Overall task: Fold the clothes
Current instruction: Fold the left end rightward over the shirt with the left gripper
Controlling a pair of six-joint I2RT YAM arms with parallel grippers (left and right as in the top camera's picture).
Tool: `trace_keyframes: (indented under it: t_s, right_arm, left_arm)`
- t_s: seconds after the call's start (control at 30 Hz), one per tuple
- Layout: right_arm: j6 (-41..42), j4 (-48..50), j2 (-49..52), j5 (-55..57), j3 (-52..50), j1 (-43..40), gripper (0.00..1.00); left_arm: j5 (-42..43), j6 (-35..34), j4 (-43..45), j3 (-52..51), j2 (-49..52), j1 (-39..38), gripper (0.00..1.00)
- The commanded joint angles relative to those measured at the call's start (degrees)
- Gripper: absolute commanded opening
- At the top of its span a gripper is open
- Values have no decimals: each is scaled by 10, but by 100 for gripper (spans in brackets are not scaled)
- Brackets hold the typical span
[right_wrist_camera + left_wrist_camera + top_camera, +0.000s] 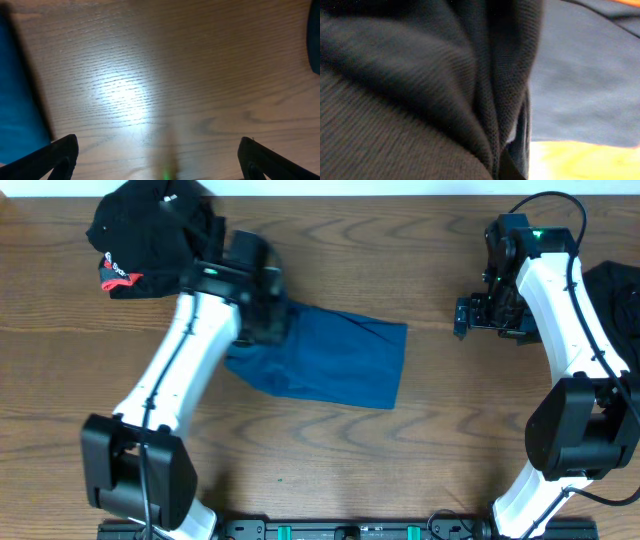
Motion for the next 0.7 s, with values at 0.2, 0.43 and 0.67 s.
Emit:
trace_keyframes:
  t_s: [0.2, 0.43, 0.67]
  right_arm:
    - [-20, 19, 6, -85, 9, -23, 99]
    - [-30, 19, 6, -102, 9, -28, 99]
    - [-34, 23, 6, -113, 8, -28, 99]
  left_arm:
    - [-53, -113, 26, 13, -10, -141, 6]
    - [-53, -141, 74, 13, -10, -197, 6]
    - [-53, -146, 110, 13, -9, -231, 8]
